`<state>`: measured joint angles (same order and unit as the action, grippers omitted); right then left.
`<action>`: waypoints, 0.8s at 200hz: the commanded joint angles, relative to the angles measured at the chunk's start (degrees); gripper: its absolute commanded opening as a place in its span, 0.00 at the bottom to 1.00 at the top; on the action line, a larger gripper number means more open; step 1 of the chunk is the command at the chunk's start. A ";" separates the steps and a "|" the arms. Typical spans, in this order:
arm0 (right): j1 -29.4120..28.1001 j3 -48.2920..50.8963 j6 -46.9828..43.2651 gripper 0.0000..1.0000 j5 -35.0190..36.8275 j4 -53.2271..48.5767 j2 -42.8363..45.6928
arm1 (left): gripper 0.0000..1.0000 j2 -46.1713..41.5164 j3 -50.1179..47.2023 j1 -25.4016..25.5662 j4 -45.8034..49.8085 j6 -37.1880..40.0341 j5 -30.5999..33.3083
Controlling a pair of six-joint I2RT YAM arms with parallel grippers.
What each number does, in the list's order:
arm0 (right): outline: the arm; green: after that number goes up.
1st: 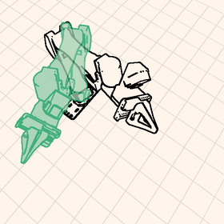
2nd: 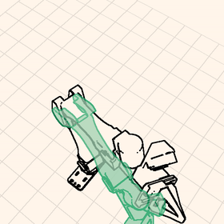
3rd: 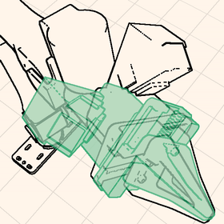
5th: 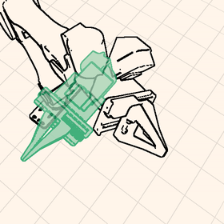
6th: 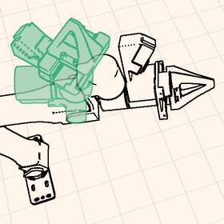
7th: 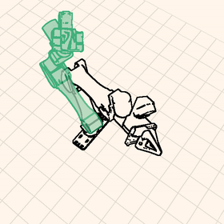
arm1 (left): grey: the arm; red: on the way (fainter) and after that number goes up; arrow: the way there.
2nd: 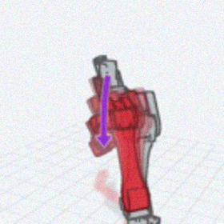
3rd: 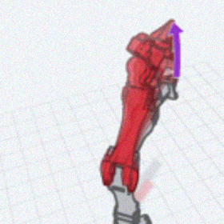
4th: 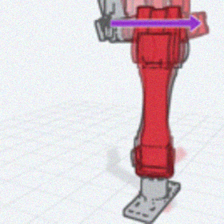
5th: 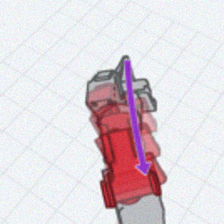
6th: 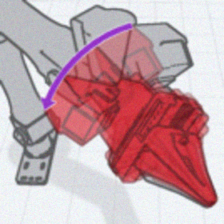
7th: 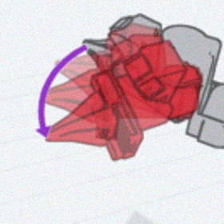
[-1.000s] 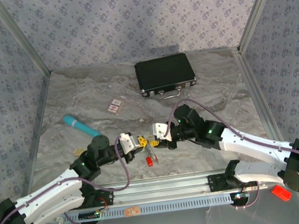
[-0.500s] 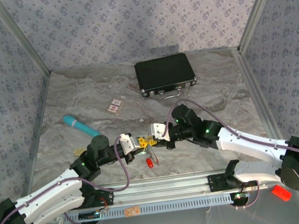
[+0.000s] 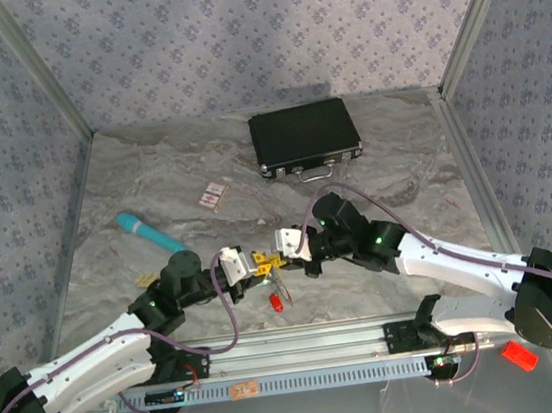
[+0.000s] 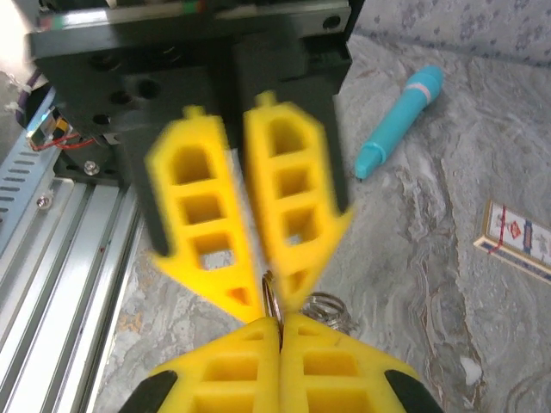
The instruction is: Put the keys on the keyring
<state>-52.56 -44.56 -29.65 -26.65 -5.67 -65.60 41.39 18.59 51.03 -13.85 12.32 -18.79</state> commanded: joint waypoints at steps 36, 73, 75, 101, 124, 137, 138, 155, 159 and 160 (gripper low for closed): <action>-1.37 -8.07 -3.74 0.00 6.36 -13.22 -1.68 | 0.23 1.46 7.89 0.35 13.85 2.77 4.81; -2.62 -11.66 -5.10 0.00 9.55 -16.91 -3.87 | 0.21 2.00 8.04 0.31 11.52 2.63 2.69; -2.59 -11.84 -5.10 0.00 9.52 -16.91 -3.84 | 0.21 2.05 8.04 0.33 11.37 2.63 2.59; -3.25 -12.72 -5.16 0.00 8.75 -16.31 -4.34 | 0.15 2.54 8.34 0.31 11.10 3.06 1.85; -3.69 -13.03 -4.84 0.00 7.53 -15.98 -4.32 | 0.03 2.52 8.24 0.30 10.81 3.41 1.47; -3.30 -12.11 -3.62 0.00 6.66 -14.61 -3.48 | 0.00 2.20 7.81 0.37 9.99 3.24 1.28; -3.23 -11.90 -3.46 0.00 6.51 -14.44 -3.39 | 0.00 2.20 7.75 0.34 9.89 3.24 1.29; -1.76 -8.92 -0.70 0.18 3.70 -10.74 -1.31 | 0.00 1.54 6.31 0.35 7.74 2.84 0.81; -1.37 -7.98 0.03 0.24 3.48 -9.76 -0.78 | 0.00 1.34 5.89 0.31 7.10 2.65 0.75; -1.21 -7.81 0.16 0.25 3.34 -9.43 -0.68 | 0.00 1.29 5.78 0.31 6.91 2.64 0.76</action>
<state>-55.02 -54.89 -33.06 -18.92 -20.03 -69.30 43.90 25.34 51.03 -2.83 15.14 -16.51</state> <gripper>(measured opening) 0.125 0.044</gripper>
